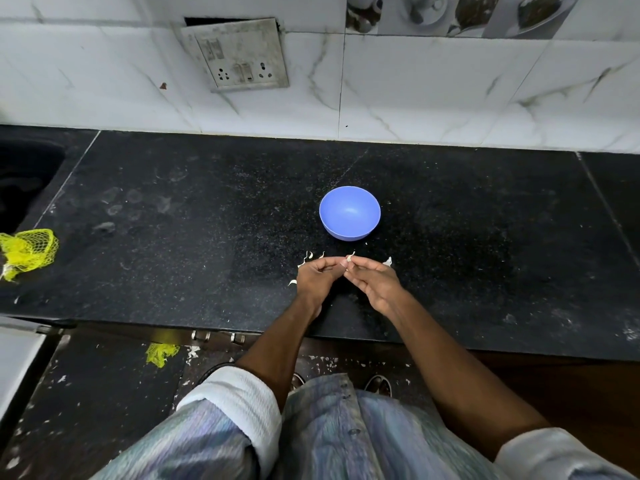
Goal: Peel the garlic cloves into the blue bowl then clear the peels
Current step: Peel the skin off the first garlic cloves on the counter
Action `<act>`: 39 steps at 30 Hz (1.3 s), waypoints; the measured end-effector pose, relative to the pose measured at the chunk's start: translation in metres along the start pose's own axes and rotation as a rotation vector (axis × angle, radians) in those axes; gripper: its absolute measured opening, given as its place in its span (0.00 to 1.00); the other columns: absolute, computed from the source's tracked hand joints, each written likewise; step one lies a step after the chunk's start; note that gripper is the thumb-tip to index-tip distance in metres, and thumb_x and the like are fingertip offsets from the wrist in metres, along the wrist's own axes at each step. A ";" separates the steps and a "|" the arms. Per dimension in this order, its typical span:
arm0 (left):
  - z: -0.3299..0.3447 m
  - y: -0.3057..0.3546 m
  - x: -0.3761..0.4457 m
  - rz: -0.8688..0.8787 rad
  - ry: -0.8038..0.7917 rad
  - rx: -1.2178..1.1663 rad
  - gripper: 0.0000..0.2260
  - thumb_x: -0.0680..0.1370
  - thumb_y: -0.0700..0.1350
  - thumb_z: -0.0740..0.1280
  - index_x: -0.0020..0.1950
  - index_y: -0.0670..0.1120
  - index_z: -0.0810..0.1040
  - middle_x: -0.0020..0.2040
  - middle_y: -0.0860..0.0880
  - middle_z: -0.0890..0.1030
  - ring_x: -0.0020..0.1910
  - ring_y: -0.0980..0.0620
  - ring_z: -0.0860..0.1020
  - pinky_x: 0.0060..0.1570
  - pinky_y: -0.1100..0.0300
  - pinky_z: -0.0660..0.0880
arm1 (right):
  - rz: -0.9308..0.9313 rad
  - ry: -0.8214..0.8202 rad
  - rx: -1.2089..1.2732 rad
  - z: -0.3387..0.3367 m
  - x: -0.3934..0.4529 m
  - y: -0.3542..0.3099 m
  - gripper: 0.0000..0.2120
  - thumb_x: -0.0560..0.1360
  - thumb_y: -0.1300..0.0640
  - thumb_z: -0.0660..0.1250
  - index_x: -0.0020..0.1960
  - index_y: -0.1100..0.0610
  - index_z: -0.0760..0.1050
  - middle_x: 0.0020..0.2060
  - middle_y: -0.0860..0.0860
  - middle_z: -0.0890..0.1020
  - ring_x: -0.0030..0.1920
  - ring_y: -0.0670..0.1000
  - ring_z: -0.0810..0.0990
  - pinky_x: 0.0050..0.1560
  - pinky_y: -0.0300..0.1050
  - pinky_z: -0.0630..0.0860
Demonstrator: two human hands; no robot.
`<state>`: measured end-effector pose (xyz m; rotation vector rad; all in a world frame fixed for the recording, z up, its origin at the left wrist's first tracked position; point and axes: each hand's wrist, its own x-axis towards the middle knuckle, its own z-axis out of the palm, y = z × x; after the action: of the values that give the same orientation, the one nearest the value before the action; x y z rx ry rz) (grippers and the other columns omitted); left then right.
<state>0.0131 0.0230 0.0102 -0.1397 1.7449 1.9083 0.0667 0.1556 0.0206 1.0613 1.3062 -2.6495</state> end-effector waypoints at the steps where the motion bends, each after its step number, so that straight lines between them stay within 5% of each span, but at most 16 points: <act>1: 0.000 0.001 -0.001 -0.025 0.002 -0.020 0.08 0.78 0.37 0.75 0.56 0.38 0.86 0.49 0.44 0.89 0.49 0.53 0.87 0.51 0.64 0.81 | -0.001 0.006 0.001 -0.001 0.000 0.000 0.10 0.75 0.73 0.71 0.55 0.65 0.82 0.46 0.57 0.88 0.49 0.51 0.88 0.53 0.43 0.84; 8: 0.014 -0.001 -0.001 -0.225 0.242 -0.118 0.03 0.76 0.36 0.77 0.49 0.41 0.88 0.44 0.46 0.89 0.46 0.51 0.87 0.52 0.61 0.83 | -0.022 0.046 -0.040 0.001 0.000 0.007 0.11 0.74 0.73 0.72 0.56 0.68 0.81 0.43 0.57 0.88 0.45 0.52 0.87 0.49 0.42 0.84; 12: 0.023 -0.004 0.000 -0.185 0.377 -0.054 0.02 0.76 0.38 0.78 0.46 0.44 0.89 0.40 0.49 0.88 0.40 0.57 0.86 0.40 0.70 0.80 | -0.039 0.082 -0.021 0.004 0.001 0.012 0.12 0.73 0.74 0.73 0.55 0.68 0.81 0.44 0.58 0.88 0.44 0.52 0.87 0.47 0.41 0.84; 17: 0.029 -0.013 0.003 -0.135 0.444 0.049 0.11 0.75 0.41 0.79 0.36 0.54 0.86 0.38 0.52 0.88 0.42 0.54 0.87 0.49 0.60 0.83 | -0.070 0.100 -0.026 0.005 0.000 0.018 0.11 0.74 0.74 0.71 0.55 0.67 0.81 0.42 0.55 0.88 0.42 0.49 0.87 0.46 0.39 0.83; 23: 0.026 -0.016 -0.002 -0.039 0.353 0.041 0.05 0.77 0.40 0.77 0.45 0.50 0.89 0.42 0.53 0.88 0.45 0.56 0.86 0.50 0.63 0.82 | -0.113 0.094 -0.112 0.007 0.004 0.018 0.08 0.79 0.69 0.69 0.56 0.62 0.82 0.52 0.55 0.86 0.52 0.50 0.85 0.54 0.40 0.82; 27: 0.019 -0.018 -0.003 -0.038 0.274 0.111 0.04 0.77 0.41 0.76 0.50 0.48 0.89 0.44 0.52 0.89 0.48 0.51 0.87 0.57 0.54 0.83 | -0.095 0.080 -0.201 0.008 0.006 0.018 0.11 0.81 0.70 0.65 0.61 0.65 0.80 0.57 0.58 0.85 0.58 0.53 0.84 0.57 0.41 0.81; 32: 0.010 -0.015 -0.001 -0.025 0.167 0.157 0.05 0.79 0.46 0.74 0.52 0.49 0.89 0.47 0.53 0.89 0.52 0.54 0.86 0.60 0.54 0.81 | -0.104 0.003 -0.333 0.001 0.006 0.015 0.13 0.78 0.69 0.70 0.61 0.63 0.82 0.52 0.56 0.87 0.57 0.52 0.85 0.62 0.43 0.79; 35: 0.009 -0.012 0.000 -0.009 0.124 0.195 0.07 0.78 0.50 0.75 0.50 0.49 0.89 0.45 0.53 0.89 0.51 0.55 0.86 0.58 0.57 0.81 | -0.185 0.088 -0.456 -0.002 0.006 0.014 0.13 0.76 0.67 0.74 0.60 0.63 0.83 0.47 0.53 0.88 0.51 0.48 0.86 0.53 0.37 0.81; 39: 0.013 -0.013 0.004 0.029 0.121 0.316 0.02 0.76 0.47 0.77 0.47 0.51 0.89 0.42 0.54 0.88 0.46 0.52 0.87 0.56 0.52 0.83 | -0.227 0.093 -0.583 -0.004 0.010 0.016 0.21 0.73 0.65 0.78 0.65 0.62 0.79 0.44 0.56 0.88 0.46 0.50 0.86 0.54 0.46 0.83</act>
<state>0.0192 0.0371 -0.0005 -0.1151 2.1146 1.6463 0.0659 0.1502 0.0021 0.9931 2.1423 -2.1179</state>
